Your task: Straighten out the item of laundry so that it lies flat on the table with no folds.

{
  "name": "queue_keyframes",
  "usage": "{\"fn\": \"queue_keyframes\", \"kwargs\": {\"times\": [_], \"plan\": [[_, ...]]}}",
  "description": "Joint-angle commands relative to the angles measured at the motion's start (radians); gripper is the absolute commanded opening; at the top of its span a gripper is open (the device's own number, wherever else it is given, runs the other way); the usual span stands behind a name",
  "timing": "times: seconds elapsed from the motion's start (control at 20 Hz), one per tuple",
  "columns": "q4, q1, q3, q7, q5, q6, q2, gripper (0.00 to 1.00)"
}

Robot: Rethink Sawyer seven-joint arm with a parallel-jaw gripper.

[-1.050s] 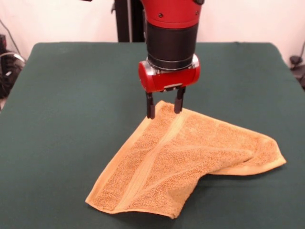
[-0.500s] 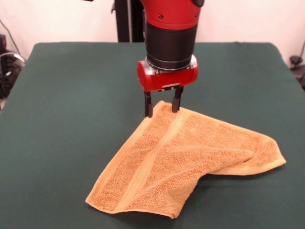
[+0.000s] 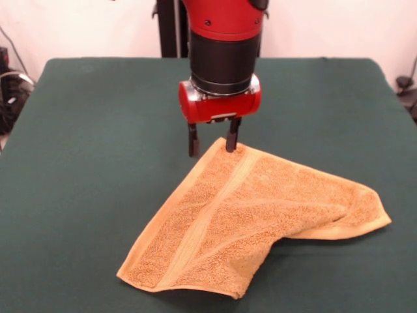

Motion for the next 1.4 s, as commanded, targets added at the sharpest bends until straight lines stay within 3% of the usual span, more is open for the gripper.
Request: {"fn": "queue_keyframes", "kwargs": {"times": [0.05,1.4], "plan": [[0.053,0.039,-0.031,0.166,0.043,-0.060,0.042,1.00],[0.075,0.042,-0.034,0.106,0.094,-0.077,0.041,1.00]]}}
